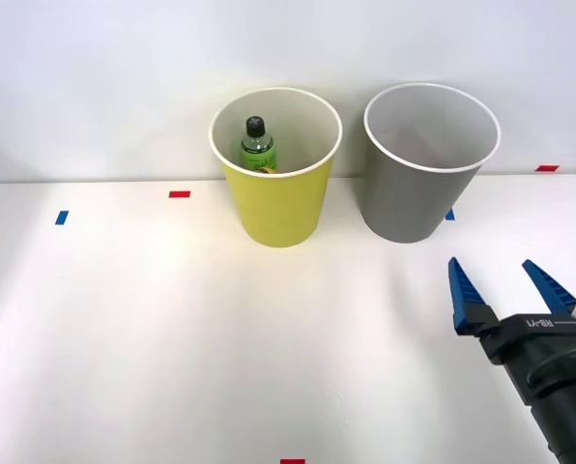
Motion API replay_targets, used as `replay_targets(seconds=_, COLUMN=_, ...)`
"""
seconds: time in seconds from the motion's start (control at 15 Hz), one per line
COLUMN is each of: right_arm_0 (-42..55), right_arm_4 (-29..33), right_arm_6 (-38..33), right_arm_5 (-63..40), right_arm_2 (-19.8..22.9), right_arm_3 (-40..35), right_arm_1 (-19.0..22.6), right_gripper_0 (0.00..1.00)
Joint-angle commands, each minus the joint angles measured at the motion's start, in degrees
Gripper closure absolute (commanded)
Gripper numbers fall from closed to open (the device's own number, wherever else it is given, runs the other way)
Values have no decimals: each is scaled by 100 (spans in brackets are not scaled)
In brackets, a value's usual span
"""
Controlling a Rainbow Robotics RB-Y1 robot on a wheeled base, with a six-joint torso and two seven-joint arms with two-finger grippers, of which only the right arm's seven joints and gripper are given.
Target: Put cans in the gray bin, plastic bottles in the light green bin
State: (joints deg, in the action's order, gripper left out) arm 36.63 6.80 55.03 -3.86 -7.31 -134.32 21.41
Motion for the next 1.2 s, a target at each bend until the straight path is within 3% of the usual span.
replay_targets(seconds=0.07, right_arm_0=266, right_arm_4=568, right_arm_6=17, right_arm_5=-1, right_arm_2=-16, right_arm_3=2, right_arm_1=-383, right_gripper_0=0)
replay_targets(seconds=0.33, right_arm_0=143, right_arm_4=832, right_arm_6=17, right_arm_5=17, right_arm_2=-34, right_arm_3=380, right_arm_1=-647, right_gripper_0=0)
replay_targets(seconds=0.47, right_arm_0=-7, right_arm_4=1324, right_arm_6=-27, right_arm_5=61, right_arm_2=28, right_arm_3=609, right_arm_1=-814, right_gripper_0=0)
replay_targets(seconds=0.67, right_arm_0=-112, right_arm_4=1729, right_arm_6=-45, right_arm_5=1010, right_arm_2=257, right_arm_3=1382, right_arm_1=-1210, right_gripper_0=0)
replay_targets(seconds=1.2, right_arm_0=-174, right_arm_4=1773, right_arm_6=78, right_arm_5=2891, right_arm_2=230, right_arm_3=2578, right_arm_1=-841, right_gripper_0=0)
